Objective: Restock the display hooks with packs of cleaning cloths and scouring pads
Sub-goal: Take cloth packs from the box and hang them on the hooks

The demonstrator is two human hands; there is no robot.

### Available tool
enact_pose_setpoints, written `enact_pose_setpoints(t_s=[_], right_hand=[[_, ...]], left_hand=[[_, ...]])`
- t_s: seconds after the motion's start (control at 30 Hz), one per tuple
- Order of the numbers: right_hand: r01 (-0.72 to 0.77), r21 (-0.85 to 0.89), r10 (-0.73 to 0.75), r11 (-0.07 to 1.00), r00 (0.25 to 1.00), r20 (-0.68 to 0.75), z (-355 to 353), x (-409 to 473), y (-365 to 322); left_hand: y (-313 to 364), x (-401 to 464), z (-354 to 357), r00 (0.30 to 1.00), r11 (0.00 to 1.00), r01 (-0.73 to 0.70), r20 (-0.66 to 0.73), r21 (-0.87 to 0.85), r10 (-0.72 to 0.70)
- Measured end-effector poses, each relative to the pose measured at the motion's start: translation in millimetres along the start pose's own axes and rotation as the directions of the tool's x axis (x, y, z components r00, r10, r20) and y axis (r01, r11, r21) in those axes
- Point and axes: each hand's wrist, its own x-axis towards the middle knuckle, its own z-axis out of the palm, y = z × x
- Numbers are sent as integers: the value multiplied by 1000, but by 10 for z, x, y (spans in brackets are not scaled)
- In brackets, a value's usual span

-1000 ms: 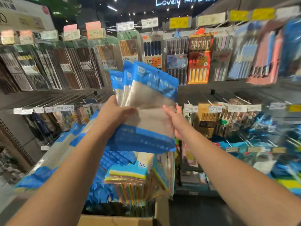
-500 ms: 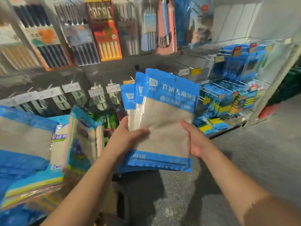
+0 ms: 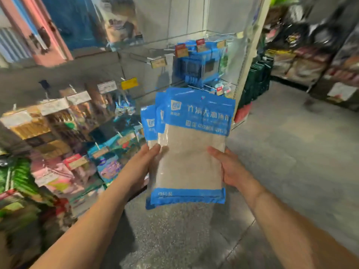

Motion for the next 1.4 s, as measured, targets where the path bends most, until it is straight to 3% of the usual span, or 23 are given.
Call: enact_pose_setpoints(t_s=[0.33,0.6,0.87,1.17,1.3,1.4], right_hand=[[-13,-50,11,999,999,-30,-1202,778,-637],[8,-215,-38,977,990,-135,-1596,2203,-970],[-33,-163,21,986,997,-77,-1740,3711,-1530],[-162,-179,148,970,985,-90,-1921,5050,-1817],[-135,-296,125,945,991,-52,-2088,5687,-1932],[31,-365,-49,931,998,-43,-2162,6205,-2187]], left_hand=[[2,1646,1051,1000,996,21,-3,-86,-22],[-73,3105,1311,996,998,34,80,-46,-30],[112,4714,1495,993,974,117,2,-195,-119],[164,5764,1460,967,929,208,-79,-306,-242],[111,6108,1570,952,917,199,-155,-344,-265],[83,6374,1658,926,917,176,-254,-359,-278]])
